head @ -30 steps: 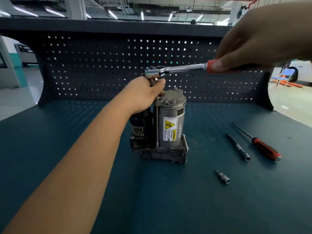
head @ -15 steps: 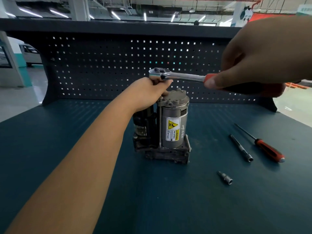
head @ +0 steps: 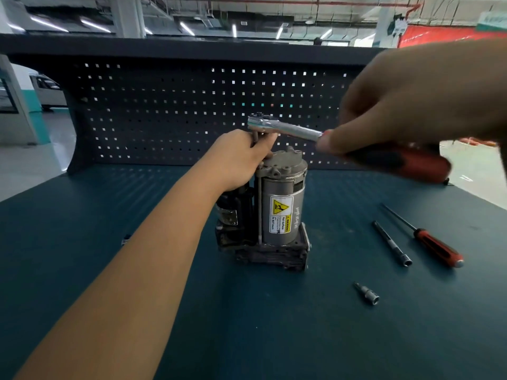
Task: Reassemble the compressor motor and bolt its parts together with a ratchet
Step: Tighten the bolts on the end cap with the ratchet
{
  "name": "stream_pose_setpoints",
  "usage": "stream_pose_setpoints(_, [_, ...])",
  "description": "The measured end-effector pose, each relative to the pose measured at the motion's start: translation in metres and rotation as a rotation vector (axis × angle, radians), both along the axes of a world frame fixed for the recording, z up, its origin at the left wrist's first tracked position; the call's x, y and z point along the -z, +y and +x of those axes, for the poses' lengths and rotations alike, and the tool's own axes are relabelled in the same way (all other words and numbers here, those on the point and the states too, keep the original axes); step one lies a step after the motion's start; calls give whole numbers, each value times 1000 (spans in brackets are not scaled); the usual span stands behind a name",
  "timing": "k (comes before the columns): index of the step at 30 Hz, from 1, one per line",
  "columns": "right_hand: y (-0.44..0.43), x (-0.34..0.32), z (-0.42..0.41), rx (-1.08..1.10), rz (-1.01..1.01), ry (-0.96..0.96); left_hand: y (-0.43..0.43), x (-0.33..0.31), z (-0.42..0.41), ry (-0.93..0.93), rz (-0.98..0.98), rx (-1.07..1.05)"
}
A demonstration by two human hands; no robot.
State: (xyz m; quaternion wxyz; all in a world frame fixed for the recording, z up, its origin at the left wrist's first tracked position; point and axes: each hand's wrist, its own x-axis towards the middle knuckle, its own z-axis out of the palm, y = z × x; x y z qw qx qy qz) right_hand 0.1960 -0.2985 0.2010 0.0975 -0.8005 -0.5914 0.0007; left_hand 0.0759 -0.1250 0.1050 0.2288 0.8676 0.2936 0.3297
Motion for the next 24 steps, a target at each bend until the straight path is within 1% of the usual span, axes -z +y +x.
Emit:
stream_pose_setpoints(3, [0, -10, 14, -33, 16, -136, 3, 0, -1, 20, 15, -4])
stream_pose_setpoints(5, [11, -11, 34, -1, 20, -180, 5, 2, -1, 24, 42, -4])
stream_pose_setpoints(9, [73, 13, 69, -141, 104, -283, 5, 3, 0, 73, 129, -39])
stream_pose_setpoints(11, [100, 28, 78, -199, 195, -339, 4, 3, -1, 74, 143, -37])
stream_pose_setpoints(13, [122, 44, 83, -238, 375, -351, 5, 5, -1, 58, 136, -23])
stream_pose_setpoints(14, [129, 52, 84, -250, 472, -324, 5, 6, -1, 51, 138, -17])
stream_pose_setpoints(15, [135, 60, 83, -258, 554, -266, 5, 6, -1, 47, 145, -13])
stream_pose_setpoints(16, [138, 67, 82, -259, 609, -169, 5, 7, 0, 46, 153, -11])
stream_pose_setpoints(19, [143, 84, 74, -226, 681, 194, 7, 9, 3, 28, 169, -13])
stream_pose_setpoints(21, [143, 89, 65, -216, 732, 543, 8, 10, 3, 3, 175, -16])
stream_pose_setpoints(24, [140, 94, 54, -193, 788, 1206, 8, 13, 2, -41, 169, -13])
